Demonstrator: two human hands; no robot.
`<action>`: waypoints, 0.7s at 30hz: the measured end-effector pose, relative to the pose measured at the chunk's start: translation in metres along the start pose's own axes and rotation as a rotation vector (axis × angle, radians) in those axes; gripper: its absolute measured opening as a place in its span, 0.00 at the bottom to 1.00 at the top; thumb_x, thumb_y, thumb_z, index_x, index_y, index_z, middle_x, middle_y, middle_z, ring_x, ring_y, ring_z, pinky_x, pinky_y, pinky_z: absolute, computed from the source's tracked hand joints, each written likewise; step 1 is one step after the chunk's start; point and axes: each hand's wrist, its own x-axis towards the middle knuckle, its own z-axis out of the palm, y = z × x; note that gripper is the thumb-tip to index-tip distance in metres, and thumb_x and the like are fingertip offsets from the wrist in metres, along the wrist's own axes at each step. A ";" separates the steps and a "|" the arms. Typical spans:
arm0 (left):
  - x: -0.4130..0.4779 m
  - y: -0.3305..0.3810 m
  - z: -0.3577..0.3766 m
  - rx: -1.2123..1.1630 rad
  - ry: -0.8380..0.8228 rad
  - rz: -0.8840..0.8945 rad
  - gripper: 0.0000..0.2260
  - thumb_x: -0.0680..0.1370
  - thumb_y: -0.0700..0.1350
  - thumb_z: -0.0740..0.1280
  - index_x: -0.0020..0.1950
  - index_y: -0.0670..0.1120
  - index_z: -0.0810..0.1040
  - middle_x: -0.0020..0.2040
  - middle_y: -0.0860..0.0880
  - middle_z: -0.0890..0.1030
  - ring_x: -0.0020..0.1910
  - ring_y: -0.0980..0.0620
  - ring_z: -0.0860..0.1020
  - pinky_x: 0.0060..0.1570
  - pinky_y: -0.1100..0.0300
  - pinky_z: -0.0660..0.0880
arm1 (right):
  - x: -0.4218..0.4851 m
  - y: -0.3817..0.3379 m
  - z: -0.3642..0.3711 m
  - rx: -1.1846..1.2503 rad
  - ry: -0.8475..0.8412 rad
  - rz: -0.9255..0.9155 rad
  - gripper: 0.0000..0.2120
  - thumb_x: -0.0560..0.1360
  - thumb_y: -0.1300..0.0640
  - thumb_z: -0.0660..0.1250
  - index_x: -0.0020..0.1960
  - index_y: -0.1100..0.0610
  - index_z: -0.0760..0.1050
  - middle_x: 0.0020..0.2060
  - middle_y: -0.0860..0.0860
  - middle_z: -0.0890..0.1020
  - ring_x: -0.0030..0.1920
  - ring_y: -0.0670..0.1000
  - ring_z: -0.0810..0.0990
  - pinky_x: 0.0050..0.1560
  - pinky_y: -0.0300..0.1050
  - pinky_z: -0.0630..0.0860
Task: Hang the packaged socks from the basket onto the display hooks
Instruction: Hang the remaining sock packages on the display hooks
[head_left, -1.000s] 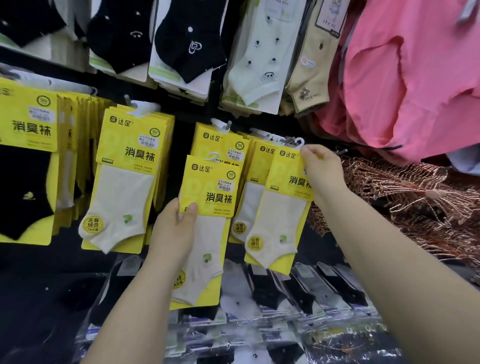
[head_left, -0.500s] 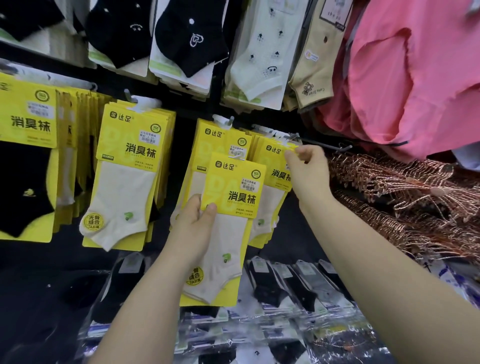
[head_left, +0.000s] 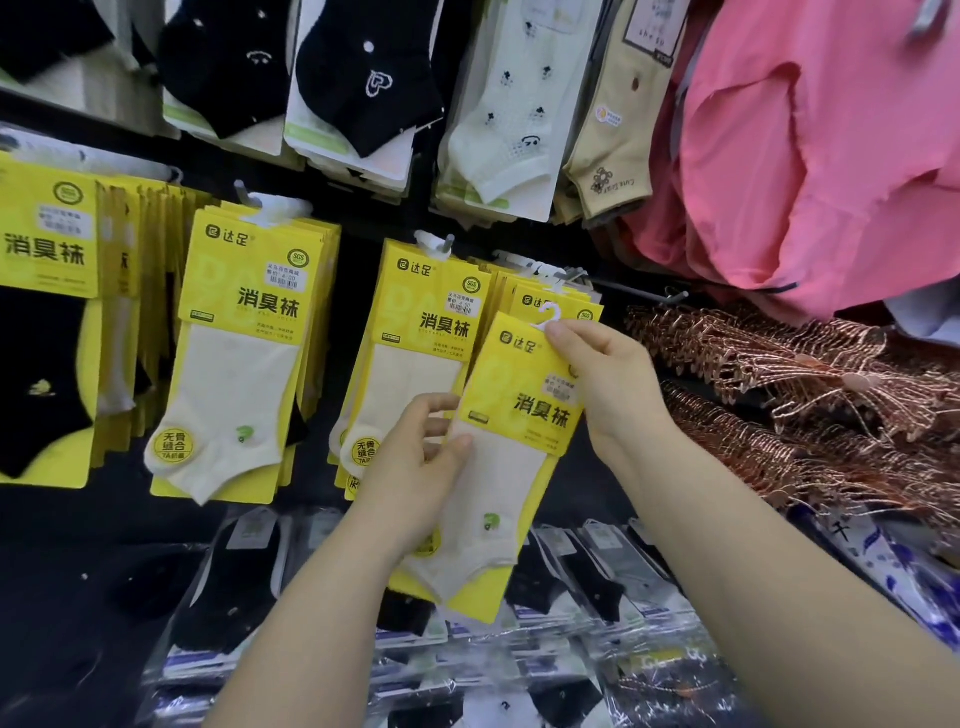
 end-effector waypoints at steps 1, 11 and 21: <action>0.001 -0.001 0.000 -0.003 0.001 0.005 0.11 0.79 0.44 0.63 0.59 0.57 0.71 0.54 0.55 0.78 0.48 0.59 0.77 0.43 0.66 0.72 | 0.004 -0.001 -0.003 0.032 0.037 0.021 0.04 0.75 0.57 0.69 0.46 0.56 0.82 0.49 0.56 0.84 0.50 0.55 0.82 0.50 0.54 0.81; 0.010 -0.010 0.002 0.008 -0.052 0.020 0.10 0.79 0.42 0.64 0.56 0.56 0.75 0.54 0.57 0.80 0.52 0.62 0.77 0.53 0.64 0.73 | 0.064 -0.008 -0.011 0.108 0.079 0.078 0.03 0.77 0.59 0.67 0.46 0.57 0.79 0.40 0.53 0.82 0.36 0.50 0.81 0.36 0.42 0.80; 0.014 -0.014 0.020 0.014 -0.080 0.051 0.18 0.79 0.41 0.63 0.69 0.50 0.69 0.64 0.53 0.74 0.60 0.59 0.74 0.59 0.70 0.69 | 0.082 0.015 0.000 -0.076 0.330 0.049 0.22 0.68 0.53 0.77 0.57 0.53 0.71 0.60 0.55 0.74 0.55 0.54 0.78 0.55 0.54 0.78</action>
